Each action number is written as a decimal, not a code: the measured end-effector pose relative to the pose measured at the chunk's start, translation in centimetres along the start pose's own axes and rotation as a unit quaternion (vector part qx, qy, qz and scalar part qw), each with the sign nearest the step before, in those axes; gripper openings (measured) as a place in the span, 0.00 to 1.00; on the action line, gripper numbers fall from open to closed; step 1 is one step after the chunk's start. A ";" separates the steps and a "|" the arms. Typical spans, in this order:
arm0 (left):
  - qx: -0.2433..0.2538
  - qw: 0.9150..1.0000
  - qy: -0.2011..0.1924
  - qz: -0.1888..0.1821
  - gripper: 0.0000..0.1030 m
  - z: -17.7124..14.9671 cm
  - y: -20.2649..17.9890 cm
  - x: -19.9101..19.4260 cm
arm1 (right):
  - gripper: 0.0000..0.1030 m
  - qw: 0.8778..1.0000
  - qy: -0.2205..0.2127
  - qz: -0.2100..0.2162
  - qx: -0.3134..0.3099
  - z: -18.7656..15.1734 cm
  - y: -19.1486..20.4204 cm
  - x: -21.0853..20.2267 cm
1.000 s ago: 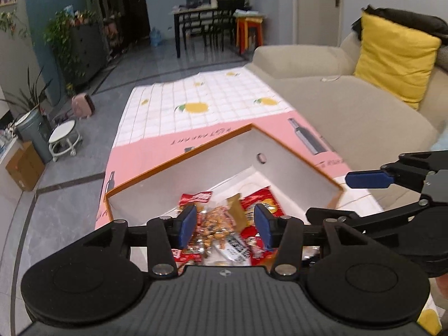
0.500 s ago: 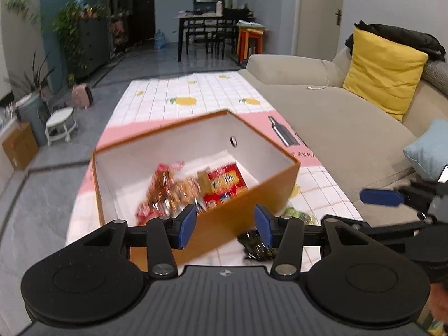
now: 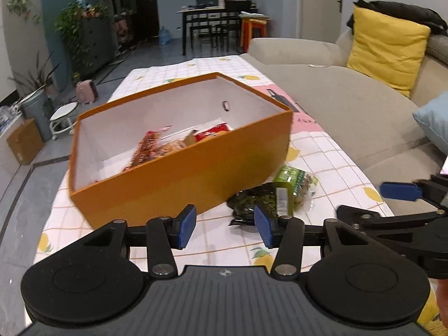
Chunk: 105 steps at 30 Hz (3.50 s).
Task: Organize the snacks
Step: 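Grasp the dark green sausage packet with the left gripper while the right grasps the green raisin bag, then carry both packets over the box and open both grippers to drop them inside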
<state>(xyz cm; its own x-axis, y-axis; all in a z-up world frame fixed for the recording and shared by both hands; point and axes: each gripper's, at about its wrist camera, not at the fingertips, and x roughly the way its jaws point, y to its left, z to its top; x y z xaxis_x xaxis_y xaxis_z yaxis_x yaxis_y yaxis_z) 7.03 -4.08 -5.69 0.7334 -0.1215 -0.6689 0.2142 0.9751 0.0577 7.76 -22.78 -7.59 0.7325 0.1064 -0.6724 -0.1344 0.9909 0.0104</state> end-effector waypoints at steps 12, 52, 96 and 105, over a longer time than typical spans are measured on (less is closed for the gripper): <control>-0.068 0.994 0.058 -0.065 0.55 0.8 1.1 5.0 | 0.52 1.000 0.004 0.021 -0.008 0.0 -0.5 3.8; -0.064 0.988 0.132 -0.036 0.57 0.9 2.1 10.4 | 0.64 0.982 -0.013 0.042 -0.185 1.5 2.6 10.9; -0.045 0.989 0.130 -0.055 0.55 -1.7 2.2 7.8 | 0.38 0.991 0.080 0.100 -0.043 -0.1 0.8 7.8; -0.085 0.989 0.097 -0.071 0.54 -0.4 3.3 3.5 | 0.37 0.992 0.086 0.092 -0.014 -0.3 0.2 3.9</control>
<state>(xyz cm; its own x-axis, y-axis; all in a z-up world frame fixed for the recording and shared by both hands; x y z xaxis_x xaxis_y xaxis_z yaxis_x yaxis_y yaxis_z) 10.00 -1.22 -8.17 0.5627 -0.2382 -0.7916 0.1831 0.9697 -0.1616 10.39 -22.24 -10.47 0.5692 0.2668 -0.7777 -0.2757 0.9531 0.1252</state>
